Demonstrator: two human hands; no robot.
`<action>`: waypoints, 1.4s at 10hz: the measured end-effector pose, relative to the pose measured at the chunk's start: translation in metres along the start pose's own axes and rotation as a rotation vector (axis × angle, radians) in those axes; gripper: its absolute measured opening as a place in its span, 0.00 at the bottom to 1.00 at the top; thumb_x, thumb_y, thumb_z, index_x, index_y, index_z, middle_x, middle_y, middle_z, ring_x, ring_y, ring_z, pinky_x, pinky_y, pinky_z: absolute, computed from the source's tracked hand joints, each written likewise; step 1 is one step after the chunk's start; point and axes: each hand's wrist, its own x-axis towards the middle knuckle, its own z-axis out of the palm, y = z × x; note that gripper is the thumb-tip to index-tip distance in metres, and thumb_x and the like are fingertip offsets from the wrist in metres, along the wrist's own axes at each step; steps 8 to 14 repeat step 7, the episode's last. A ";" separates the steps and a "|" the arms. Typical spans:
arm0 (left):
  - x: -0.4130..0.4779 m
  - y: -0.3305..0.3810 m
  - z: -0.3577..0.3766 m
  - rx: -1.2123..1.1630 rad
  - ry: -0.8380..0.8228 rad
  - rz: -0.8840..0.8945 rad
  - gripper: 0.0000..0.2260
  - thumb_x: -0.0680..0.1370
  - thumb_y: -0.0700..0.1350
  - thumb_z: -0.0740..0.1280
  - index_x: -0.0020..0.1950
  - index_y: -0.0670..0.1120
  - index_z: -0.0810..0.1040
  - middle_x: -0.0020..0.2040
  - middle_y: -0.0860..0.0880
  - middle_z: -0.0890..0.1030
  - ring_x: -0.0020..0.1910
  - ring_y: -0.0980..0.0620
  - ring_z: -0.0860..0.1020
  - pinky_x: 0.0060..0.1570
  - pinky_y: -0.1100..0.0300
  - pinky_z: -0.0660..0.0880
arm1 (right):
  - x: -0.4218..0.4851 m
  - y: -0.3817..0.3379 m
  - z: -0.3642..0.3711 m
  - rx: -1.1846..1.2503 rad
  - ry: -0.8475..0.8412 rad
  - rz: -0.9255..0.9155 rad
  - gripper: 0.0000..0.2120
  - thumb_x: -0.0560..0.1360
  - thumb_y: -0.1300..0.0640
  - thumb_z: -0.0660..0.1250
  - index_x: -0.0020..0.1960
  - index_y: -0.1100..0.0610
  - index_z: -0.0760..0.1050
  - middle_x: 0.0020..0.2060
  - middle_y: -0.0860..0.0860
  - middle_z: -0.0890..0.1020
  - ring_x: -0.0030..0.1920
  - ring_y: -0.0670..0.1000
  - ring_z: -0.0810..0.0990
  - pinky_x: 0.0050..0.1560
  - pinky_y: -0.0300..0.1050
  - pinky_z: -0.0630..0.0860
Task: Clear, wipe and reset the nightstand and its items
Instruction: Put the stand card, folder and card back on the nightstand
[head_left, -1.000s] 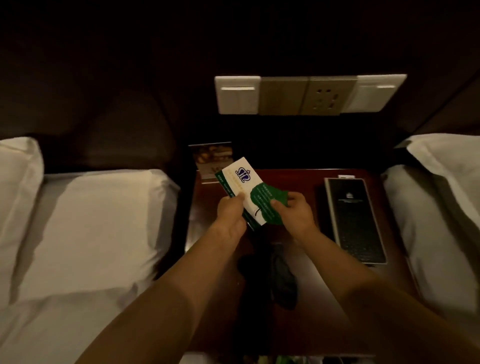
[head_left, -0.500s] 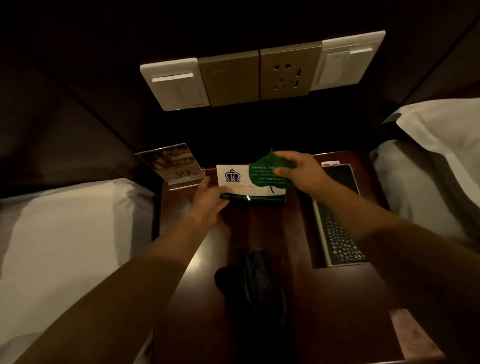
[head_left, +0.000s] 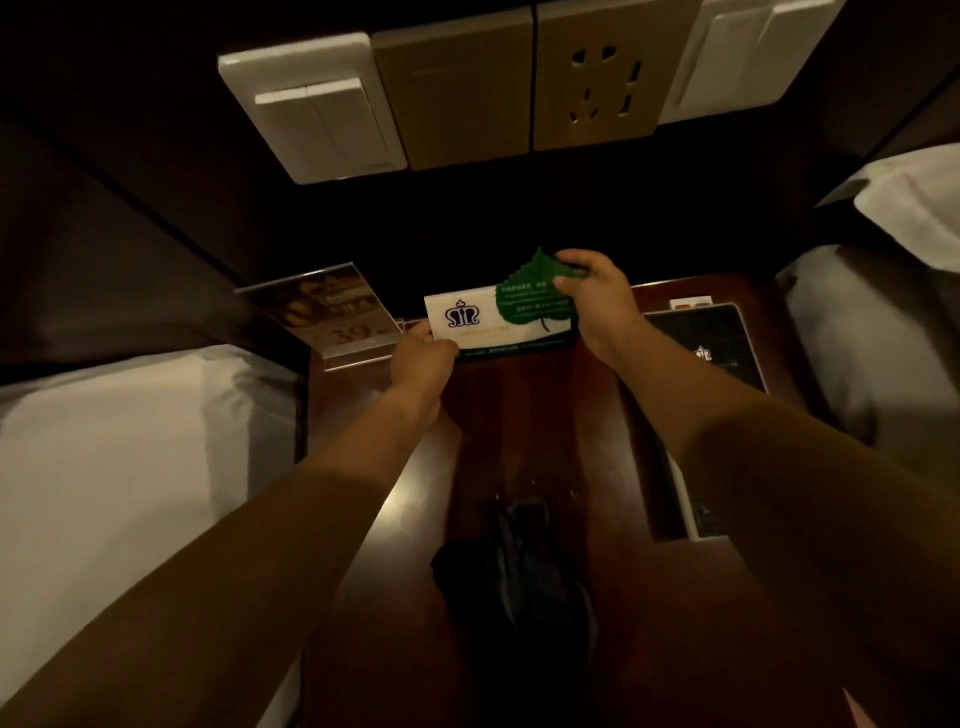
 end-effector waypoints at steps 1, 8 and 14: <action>-0.003 -0.002 0.002 0.014 0.009 0.012 0.19 0.73 0.30 0.59 0.62 0.41 0.76 0.61 0.42 0.79 0.61 0.45 0.76 0.60 0.56 0.73 | 0.006 0.005 0.003 0.117 0.056 0.053 0.11 0.77 0.70 0.58 0.56 0.59 0.69 0.63 0.61 0.69 0.60 0.60 0.71 0.54 0.44 0.73; -0.036 -0.008 -0.031 0.217 0.052 0.286 0.21 0.76 0.33 0.61 0.69 0.42 0.69 0.63 0.46 0.76 0.61 0.53 0.74 0.51 0.75 0.67 | -0.022 0.001 -0.011 -0.595 0.229 -0.188 0.21 0.74 0.63 0.64 0.66 0.64 0.66 0.63 0.65 0.68 0.63 0.64 0.68 0.66 0.58 0.66; -0.036 -0.008 -0.031 0.217 0.052 0.286 0.21 0.76 0.33 0.61 0.69 0.42 0.69 0.63 0.46 0.76 0.61 0.53 0.74 0.51 0.75 0.67 | -0.022 0.001 -0.011 -0.595 0.229 -0.188 0.21 0.74 0.63 0.64 0.66 0.64 0.66 0.63 0.65 0.68 0.63 0.64 0.68 0.66 0.58 0.66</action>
